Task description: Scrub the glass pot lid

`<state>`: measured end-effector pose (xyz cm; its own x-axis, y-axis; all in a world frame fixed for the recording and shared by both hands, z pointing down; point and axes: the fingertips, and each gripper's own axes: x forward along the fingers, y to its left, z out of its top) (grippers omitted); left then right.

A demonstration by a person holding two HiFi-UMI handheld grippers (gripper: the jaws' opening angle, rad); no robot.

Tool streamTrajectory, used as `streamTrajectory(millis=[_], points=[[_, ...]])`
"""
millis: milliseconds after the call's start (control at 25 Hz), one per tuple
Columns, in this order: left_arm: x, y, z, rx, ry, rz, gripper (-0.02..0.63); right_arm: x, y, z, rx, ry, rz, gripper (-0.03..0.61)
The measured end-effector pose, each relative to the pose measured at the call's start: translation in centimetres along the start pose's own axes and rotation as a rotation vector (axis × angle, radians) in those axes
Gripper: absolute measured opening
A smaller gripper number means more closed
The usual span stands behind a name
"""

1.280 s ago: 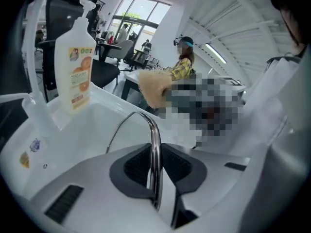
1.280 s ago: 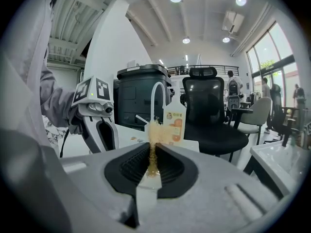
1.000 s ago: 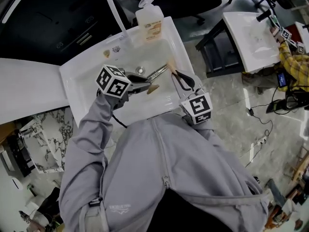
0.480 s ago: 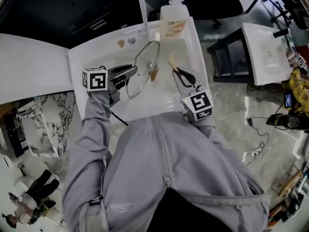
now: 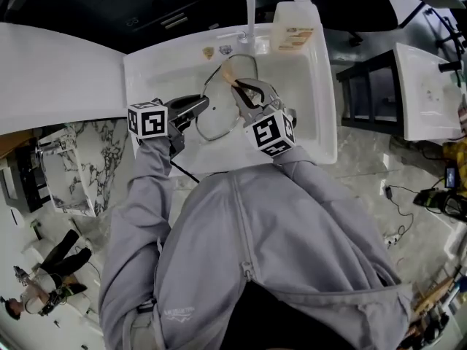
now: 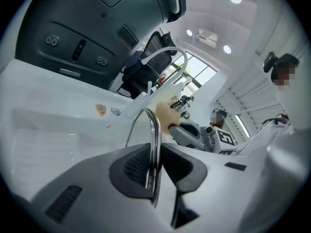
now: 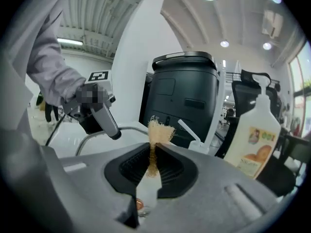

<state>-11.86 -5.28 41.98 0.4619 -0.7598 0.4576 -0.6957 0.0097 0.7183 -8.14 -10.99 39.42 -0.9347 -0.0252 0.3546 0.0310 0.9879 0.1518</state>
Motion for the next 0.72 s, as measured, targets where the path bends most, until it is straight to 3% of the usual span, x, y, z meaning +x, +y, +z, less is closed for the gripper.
streamTrajectory(millis=[360, 720], points=[[-2.5, 3.3, -1.7, 0.028, 0.055, 0.167, 0.058, 3.7, 3.0, -0.7, -0.278, 0.046, 0.014, 0.035], [-3.0, 4.0, -2.1, -0.003, 0.057, 0.2, 0.06, 6.3, 6.1, -2.3, -0.407, 0.108, 0.095, 0.035]])
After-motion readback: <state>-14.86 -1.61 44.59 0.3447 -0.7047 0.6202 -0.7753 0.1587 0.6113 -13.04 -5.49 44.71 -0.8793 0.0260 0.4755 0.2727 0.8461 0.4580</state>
